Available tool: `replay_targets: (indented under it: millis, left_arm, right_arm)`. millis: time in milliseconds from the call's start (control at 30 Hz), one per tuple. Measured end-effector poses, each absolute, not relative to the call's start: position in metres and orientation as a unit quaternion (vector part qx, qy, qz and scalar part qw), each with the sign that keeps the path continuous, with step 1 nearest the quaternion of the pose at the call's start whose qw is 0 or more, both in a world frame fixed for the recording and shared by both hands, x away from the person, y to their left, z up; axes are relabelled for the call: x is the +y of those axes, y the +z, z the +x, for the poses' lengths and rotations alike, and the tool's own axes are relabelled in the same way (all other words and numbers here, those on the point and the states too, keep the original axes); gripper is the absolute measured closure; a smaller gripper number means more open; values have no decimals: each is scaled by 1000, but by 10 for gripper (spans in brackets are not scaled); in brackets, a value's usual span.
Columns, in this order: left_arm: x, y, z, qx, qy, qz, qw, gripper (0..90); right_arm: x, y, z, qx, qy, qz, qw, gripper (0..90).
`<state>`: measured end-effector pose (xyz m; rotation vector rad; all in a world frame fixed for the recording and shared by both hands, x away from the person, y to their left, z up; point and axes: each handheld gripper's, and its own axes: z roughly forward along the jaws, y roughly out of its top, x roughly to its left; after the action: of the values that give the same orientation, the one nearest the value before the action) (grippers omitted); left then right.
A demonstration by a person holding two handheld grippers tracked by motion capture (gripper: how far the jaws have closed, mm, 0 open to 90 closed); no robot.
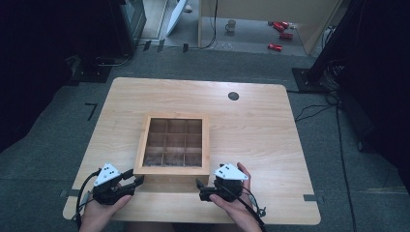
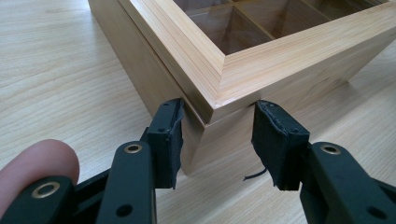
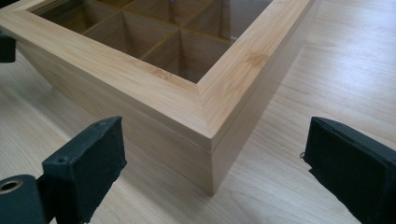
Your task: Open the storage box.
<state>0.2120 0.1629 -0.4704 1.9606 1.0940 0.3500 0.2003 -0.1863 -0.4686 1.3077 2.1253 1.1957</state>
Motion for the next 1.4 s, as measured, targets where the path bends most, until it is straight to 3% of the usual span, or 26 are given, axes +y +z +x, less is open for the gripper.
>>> replay_targets:
  millis: [333,500,733,900,1400]
  left_arm:
    - [166,-471,214,447,140,774,426,578]
    - [166,-471,213,446,145,775,424,582]
    - [166,-471,213,445,147,775,424,582]
    - [166,-470,213,446,146,773,426,588]
    - [166,-468,212,443,151,769,435,592]
  right_arm:
    - [-183,-476,201,752,429,472,169,82]
    - [-177,-479,199,754,425,469,175,164]
    - [-174,-479,196,744,433,473,188,395]
    - [-177,-479,197,739,447,472,176,449]
    - [-176,-476,194,735,452,468,189,465]
